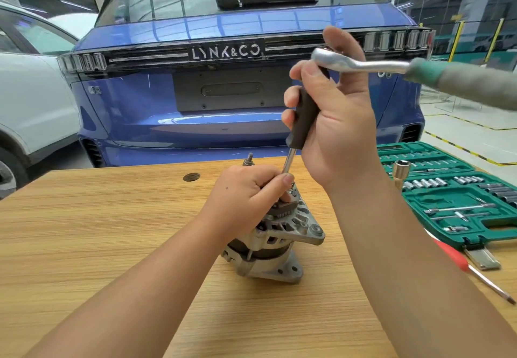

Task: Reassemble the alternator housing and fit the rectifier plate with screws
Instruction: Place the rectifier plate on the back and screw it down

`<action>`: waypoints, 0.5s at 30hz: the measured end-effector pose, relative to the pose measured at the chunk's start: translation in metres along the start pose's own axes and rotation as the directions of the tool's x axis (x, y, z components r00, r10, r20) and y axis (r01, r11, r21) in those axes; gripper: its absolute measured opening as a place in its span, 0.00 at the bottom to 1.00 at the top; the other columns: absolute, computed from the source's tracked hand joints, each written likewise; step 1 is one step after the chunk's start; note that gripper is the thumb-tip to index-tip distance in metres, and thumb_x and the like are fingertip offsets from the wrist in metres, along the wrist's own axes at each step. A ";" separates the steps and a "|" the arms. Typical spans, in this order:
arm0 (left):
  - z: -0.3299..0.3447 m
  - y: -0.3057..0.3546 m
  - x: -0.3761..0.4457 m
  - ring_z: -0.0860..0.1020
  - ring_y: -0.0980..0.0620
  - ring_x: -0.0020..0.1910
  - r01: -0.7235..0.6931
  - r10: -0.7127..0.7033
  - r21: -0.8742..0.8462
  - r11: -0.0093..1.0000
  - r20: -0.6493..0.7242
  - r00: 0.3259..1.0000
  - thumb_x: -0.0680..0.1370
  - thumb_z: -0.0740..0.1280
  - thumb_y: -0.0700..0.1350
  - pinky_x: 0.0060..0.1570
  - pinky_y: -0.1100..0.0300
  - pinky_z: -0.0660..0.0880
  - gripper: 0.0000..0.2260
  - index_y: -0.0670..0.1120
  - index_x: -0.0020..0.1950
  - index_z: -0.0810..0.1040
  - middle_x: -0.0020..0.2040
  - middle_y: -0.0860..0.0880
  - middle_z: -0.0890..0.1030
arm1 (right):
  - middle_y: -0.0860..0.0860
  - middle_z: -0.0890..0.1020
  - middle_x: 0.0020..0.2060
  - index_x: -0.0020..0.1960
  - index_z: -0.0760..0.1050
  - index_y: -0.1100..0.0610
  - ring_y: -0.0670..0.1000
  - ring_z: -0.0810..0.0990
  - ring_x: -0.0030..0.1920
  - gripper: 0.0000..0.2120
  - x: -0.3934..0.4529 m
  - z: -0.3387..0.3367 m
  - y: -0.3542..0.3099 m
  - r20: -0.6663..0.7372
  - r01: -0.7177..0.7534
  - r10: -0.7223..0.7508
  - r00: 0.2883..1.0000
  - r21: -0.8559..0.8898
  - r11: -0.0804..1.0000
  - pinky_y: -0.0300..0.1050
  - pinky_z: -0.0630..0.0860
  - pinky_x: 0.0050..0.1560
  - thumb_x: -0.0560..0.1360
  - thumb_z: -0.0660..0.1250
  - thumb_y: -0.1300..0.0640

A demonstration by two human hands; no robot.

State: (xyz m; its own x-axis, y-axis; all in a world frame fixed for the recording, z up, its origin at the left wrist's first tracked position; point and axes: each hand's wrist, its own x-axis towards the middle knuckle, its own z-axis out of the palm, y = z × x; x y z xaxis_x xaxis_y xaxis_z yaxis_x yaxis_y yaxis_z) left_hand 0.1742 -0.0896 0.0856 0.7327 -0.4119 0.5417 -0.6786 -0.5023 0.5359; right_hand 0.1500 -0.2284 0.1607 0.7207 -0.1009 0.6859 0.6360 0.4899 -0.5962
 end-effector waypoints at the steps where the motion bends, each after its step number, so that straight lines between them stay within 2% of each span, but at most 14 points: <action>1: 0.000 0.000 0.000 0.80 0.57 0.39 0.001 -0.001 0.001 1.000 0.003 1.000 0.80 0.60 0.56 0.39 0.64 0.72 0.18 0.49 0.42 0.85 0.37 0.58 0.85 | 0.50 0.78 0.41 0.61 0.71 0.47 0.49 0.73 0.35 0.15 0.000 -0.001 0.001 0.004 0.023 -0.023 1.000 -0.009 1.000 0.43 0.70 0.34 0.83 0.59 0.66; 3: 0.000 0.000 0.001 0.81 0.57 0.40 -0.003 0.003 -0.002 1.000 0.005 1.000 0.80 0.60 0.56 0.39 0.64 0.72 0.18 0.49 0.42 0.85 0.38 0.58 0.85 | 0.51 0.76 0.41 0.61 0.71 0.48 0.49 0.71 0.34 0.14 0.000 -0.001 0.001 0.010 0.028 -0.028 1.000 0.008 1.000 0.42 0.69 0.33 0.83 0.58 0.65; 9: 0.000 0.001 0.000 0.79 0.61 0.37 -0.025 0.025 -0.003 1.000 -0.005 1.000 0.81 0.61 0.55 0.36 0.72 0.68 0.17 0.50 0.41 0.85 0.34 0.65 0.81 | 0.52 0.74 0.38 0.58 0.72 0.49 0.49 0.69 0.31 0.07 0.002 0.000 0.002 -0.004 0.014 -0.014 1.000 0.069 0.997 0.43 0.66 0.29 0.82 0.59 0.54; 15: -0.001 0.002 0.000 0.80 0.60 0.38 -0.010 0.010 -0.002 1.000 -0.002 1.000 0.80 0.61 0.56 0.37 0.71 0.69 0.17 0.50 0.42 0.86 0.36 0.65 0.82 | 0.52 0.74 0.39 0.59 0.71 0.50 0.49 0.70 0.31 0.06 0.002 0.000 0.003 -0.031 0.017 -0.016 0.999 0.035 0.999 0.43 0.68 0.29 0.83 0.58 0.54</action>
State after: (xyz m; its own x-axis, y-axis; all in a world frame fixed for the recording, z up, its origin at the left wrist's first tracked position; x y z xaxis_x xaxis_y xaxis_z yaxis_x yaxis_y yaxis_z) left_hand 0.1724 -0.0898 0.0875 0.7260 -0.4150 0.5484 -0.6858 -0.4969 0.5318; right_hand 0.1530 -0.2271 0.1607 0.7186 -0.1351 0.6822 0.6380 0.5183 -0.5695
